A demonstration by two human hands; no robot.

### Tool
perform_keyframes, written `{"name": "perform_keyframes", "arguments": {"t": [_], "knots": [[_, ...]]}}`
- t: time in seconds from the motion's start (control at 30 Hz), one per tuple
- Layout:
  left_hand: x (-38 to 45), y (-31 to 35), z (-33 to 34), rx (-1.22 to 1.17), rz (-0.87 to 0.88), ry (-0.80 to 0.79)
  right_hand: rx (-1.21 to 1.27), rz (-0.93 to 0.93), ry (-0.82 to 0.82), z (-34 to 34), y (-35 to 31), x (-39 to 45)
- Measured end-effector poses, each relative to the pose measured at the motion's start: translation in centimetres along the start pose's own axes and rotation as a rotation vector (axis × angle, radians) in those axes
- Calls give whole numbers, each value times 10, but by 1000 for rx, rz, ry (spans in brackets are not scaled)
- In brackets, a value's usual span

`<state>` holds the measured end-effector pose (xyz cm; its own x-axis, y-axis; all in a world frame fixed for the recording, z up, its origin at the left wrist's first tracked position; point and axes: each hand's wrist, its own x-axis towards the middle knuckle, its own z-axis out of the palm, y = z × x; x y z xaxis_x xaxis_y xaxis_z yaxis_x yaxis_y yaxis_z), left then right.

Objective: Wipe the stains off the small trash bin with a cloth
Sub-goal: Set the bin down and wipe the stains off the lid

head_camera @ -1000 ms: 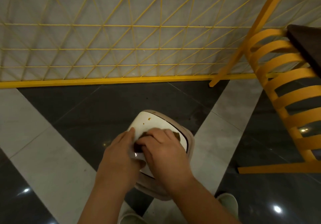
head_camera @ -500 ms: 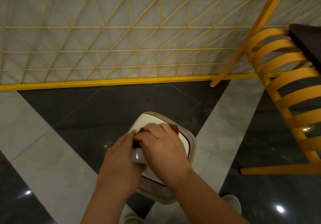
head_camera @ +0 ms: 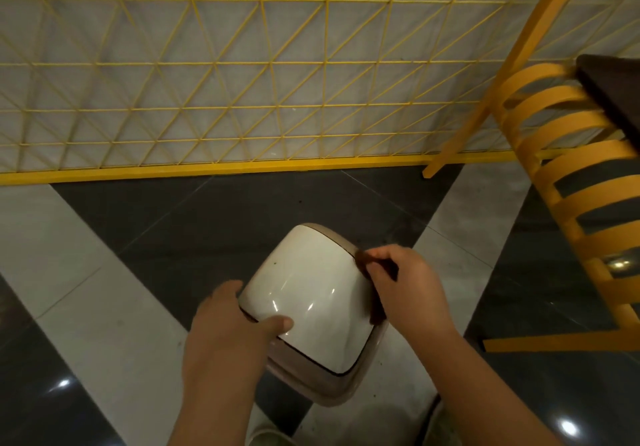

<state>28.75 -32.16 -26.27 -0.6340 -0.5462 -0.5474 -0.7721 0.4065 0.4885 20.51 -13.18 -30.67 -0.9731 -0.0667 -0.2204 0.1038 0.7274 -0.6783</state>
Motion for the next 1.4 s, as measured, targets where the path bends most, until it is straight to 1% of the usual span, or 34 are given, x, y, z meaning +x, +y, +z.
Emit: {"name": "perform_keyframes", "arguments": {"t": [0.07,0.13,0.27,0.33,0.37,0.4,0.43,0.47,0.5,0.53,0.57,0.63,0.67,0.73,0.77,0.83,0.97,1.03,1.07,1.13,1.2,1.27,1.3,1.37,1.4], "knots": [[1,-1,1,-53,57,10,-56,-92,-8,-2,0,-16],[4,-1,1,-78,69,30,-163,-254,-4,3,-8,-31],[9,-1,4,-53,84,42,-361,-575,-134,40,-42,-41],[11,-1,5,-23,115,21,-453,-649,-216,50,-57,-32],[13,-2,4,-27,122,10,-492,-680,-220,49,-60,-24],[13,-2,4,-38,122,0,-503,-703,-176,46,-60,-16],[13,-3,4,-42,120,1,-467,-701,-108,40,-59,-8],[13,-3,3,-40,115,10,-389,-646,-19,32,-56,0],[13,-3,3,-40,111,17,-300,-555,74,26,-50,7],[12,-3,4,-44,109,18,-220,-440,118,17,-44,11],[12,-2,4,-48,110,14,-185,-360,127,12,-37,11],[13,-1,6,-63,113,6,-201,-307,127,8,-29,2],[13,-1,6,-63,117,4,-234,-352,108,10,-29,-6],[13,0,7,-55,112,12,-320,-516,23,27,-39,-24],[13,0,8,-58,111,19,-316,-592,-20,37,-43,-28],[14,0,8,-49,122,35,-251,-685,-60,51,-57,-20],[21,2,10,-1,137,45,-449,-793,-156,59,-94,3],[20,3,9,-6,137,37,-497,-819,-190,61,-105,12],[19,3,8,-12,136,30,-506,-816,-170,60,-106,18],[15,1,7,-26,135,24,-477,-739,-64,54,-100,34],[14,0,7,-40,127,22,-438,-585,33,43,-84,49],[12,2,8,-39,119,11,-303,-433,111,26,-65,51],[11,4,8,-33,113,3,-254,-393,158,20,-58,45],[9,8,8,-14,110,-11,-249,-379,190,17,-51,22],[8,9,7,-10,107,-15,-282,-424,159,21,-51,8]]}}
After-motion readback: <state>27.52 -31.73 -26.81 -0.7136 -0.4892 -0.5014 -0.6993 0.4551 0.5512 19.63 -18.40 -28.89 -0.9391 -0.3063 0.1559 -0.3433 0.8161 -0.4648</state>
